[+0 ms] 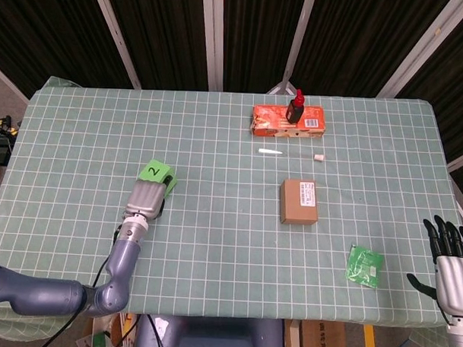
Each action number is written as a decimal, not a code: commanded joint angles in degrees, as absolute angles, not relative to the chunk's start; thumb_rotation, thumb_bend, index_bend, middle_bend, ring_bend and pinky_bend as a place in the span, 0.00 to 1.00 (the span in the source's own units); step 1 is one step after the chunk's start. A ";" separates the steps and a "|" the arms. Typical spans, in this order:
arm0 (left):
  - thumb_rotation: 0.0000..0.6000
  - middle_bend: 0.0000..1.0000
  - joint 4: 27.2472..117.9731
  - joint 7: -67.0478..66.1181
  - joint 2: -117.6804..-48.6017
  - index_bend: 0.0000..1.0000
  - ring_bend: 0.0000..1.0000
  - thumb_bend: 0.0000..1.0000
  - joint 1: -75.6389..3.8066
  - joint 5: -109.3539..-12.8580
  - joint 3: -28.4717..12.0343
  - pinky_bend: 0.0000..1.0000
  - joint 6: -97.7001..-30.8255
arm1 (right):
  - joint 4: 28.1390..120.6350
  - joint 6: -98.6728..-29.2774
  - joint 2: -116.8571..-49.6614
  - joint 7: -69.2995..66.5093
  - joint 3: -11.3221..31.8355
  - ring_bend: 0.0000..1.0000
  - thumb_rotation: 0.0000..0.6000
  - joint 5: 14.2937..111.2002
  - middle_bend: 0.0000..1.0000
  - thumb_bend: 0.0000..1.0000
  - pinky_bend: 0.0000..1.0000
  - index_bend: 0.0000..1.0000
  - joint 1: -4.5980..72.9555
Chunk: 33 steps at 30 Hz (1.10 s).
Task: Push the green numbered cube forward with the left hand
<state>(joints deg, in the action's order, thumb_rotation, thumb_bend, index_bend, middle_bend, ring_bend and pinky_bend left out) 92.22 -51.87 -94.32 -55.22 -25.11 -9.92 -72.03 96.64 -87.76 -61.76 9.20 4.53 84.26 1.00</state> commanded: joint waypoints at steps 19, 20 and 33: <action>1.00 0.65 102.32 -50.85 -96.69 0.17 0.52 0.71 -53.38 -32.58 -15.42 0.67 -81.00 | 96.51 -87.28 -61.43 8.57 4.44 0.00 1.00 83.93 0.00 0.04 0.00 0.06 1.13; 1.00 0.64 105.39 -49.82 -94.83 0.17 0.50 0.71 -52.57 -34.53 -15.00 0.67 -81.14 | 96.51 -87.20 -61.44 8.65 4.39 0.00 1.00 83.97 0.00 0.04 0.00 0.06 1.16; 1.00 0.25 121.97 -33.47 -66.90 0.21 0.08 0.51 -29.08 -65.20 3.57 0.30 -98.73 | 98.19 -88.54 -61.20 10.17 3.65 0.00 1.00 85.32 0.00 0.04 0.00 0.07 0.46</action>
